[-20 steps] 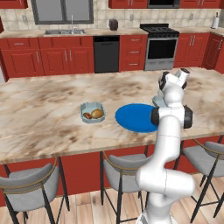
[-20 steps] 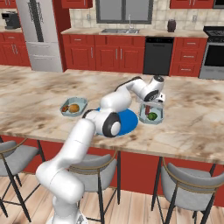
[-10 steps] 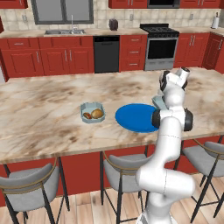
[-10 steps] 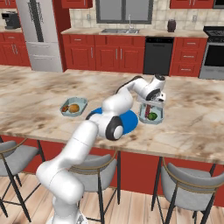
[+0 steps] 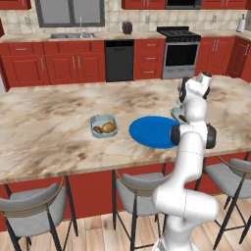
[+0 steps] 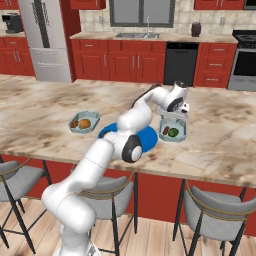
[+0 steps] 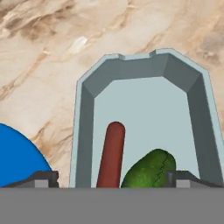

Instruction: Place one cooked food and one vegetable from the large plate to each tupperware container.

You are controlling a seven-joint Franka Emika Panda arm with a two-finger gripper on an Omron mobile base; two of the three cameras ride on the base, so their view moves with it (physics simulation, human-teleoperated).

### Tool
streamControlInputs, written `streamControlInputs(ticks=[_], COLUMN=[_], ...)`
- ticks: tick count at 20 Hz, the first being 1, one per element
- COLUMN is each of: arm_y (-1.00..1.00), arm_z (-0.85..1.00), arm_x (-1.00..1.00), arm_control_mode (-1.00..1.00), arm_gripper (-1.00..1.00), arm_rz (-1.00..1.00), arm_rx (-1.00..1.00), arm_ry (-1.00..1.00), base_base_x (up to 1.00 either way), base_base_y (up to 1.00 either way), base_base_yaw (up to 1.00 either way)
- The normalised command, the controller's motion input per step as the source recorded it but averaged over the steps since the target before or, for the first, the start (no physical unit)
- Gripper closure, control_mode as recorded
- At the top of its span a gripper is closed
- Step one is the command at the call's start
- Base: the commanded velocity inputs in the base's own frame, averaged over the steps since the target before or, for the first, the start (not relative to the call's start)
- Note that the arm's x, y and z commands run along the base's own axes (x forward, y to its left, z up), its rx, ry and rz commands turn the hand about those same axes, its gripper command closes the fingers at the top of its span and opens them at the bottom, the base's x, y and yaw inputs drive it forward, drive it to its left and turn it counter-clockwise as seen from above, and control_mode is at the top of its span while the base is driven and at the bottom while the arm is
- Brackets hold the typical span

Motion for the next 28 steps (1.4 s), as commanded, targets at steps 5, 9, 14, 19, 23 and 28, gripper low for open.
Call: streamControlInputs(ticks=[5, 9, 14, 19, 23, 28], arm_y=[0.36, 0.26, 0.03, 0.09, 0.43, 0.47], arm_z=[0.15, 0.22, 0.00, -0.16, 0.00, 0.00], arm_x=[-0.96, -0.94, -0.75, -0.23, -0.75, -0.73], arm_control_mode=[-1.00, -1.00, -1.00, -1.00, -1.00, -1.00], arm_gripper=[-1.00, -1.00, -1.00, -1.00, -1.00, -1.00], arm_rz=[-0.05, -0.05, 0.00, -0.02, 0.06, 0.03], arm_rx=[-0.16, -0.04, 0.01, 0.00, 0.00, -0.01], arm_ry=[-0.04, 0.14, 0.16, 0.40, 0.02, -0.06], base_base_x=[0.00, 0.00, 0.00, 0.00, 0.00, 0.00], base_base_y=[0.00, 0.00, 0.00, 0.00, 0.00, 0.00], base_base_yaw=[0.00, 0.00, 0.00, 0.00, 0.00, 0.00])
